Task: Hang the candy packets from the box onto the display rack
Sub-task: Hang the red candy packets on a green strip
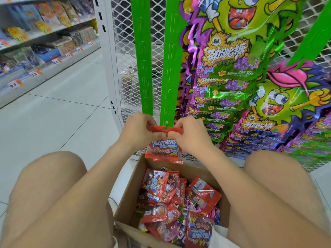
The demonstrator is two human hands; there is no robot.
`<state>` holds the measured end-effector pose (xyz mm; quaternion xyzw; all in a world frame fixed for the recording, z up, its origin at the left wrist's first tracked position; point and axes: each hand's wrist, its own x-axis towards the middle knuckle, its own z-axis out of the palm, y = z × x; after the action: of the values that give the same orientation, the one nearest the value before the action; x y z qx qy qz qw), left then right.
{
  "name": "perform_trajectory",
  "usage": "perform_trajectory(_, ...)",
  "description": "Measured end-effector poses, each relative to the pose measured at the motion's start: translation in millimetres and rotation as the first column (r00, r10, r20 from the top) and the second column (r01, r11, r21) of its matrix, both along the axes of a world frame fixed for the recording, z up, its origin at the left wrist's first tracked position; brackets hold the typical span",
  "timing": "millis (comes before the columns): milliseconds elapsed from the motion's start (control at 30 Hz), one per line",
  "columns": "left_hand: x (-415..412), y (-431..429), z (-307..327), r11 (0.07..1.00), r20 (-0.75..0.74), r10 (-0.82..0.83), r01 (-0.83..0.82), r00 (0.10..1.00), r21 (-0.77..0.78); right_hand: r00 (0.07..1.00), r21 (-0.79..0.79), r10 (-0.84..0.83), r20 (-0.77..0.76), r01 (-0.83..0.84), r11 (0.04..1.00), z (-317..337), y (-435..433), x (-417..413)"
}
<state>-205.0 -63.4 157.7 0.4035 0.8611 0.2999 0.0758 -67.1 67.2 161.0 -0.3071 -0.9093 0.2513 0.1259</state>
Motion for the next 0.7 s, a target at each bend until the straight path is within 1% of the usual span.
perform_trajectory(100, -1, 2, -7, 0.996, 0.008, -0.001, 0.001, 1.0, -0.085, 1.0, 0.004, 0.016, 0.016, -0.016, 1.0, -4, -1, -3)
perform_trajectory(200, -4, 6, -20, 0.995, 0.027, 0.02, -0.017, 0.999, -0.094, 0.996, 0.025, 0.022, 0.089, -0.024, 0.999, -11, -4, -6)
perform_trajectory(267, -7, 10, -31, 0.993, -0.001, 0.044, -0.044, 0.999, -0.107, 0.995, -0.035, -0.015, 0.095, 0.018, 0.999, -19, -8, -8)
perform_trajectory(333, -10, 13, -39, 0.989, -0.016, 0.097, -0.099, 0.995, -0.113, 0.995, -0.157, -0.087, 0.043, 0.093, 0.983, -27, -10, -10)
perform_trajectory(367, -10, 13, -43, 0.989, 0.011, 0.118, -0.116, 0.993, -0.092, 0.99, -0.214, -0.137, 0.02, 0.138, 0.967, -30, -11, -10)
perform_trajectory(433, -8, 12, -50, 0.992, 0.137, 0.124, -0.122, 0.983, -0.022, 0.975, -0.311, -0.22, -0.013, 0.205, 0.928, -37, -12, -12)
perform_trajectory(500, -4, 13, -56, 0.992, 0.256, 0.122, -0.128, 0.959, 0.007, 0.954, -0.393, -0.299, -0.03, 0.264, 0.881, -45, -13, -14)
perform_trajectory(600, -2, 14, -67, 0.991, 0.302, 0.135, -0.131, 0.944, -0.035, 0.917, -0.476, -0.399, -0.019, 0.343, 0.81, -61, -14, -16)
perform_trajectory(700, -2, 13, -73, 0.989, 0.339, 0.123, -0.087, 0.933, -0.118, 0.912, -0.533, -0.407, 0.046, 0.367, 0.763, -74, -12, -17)
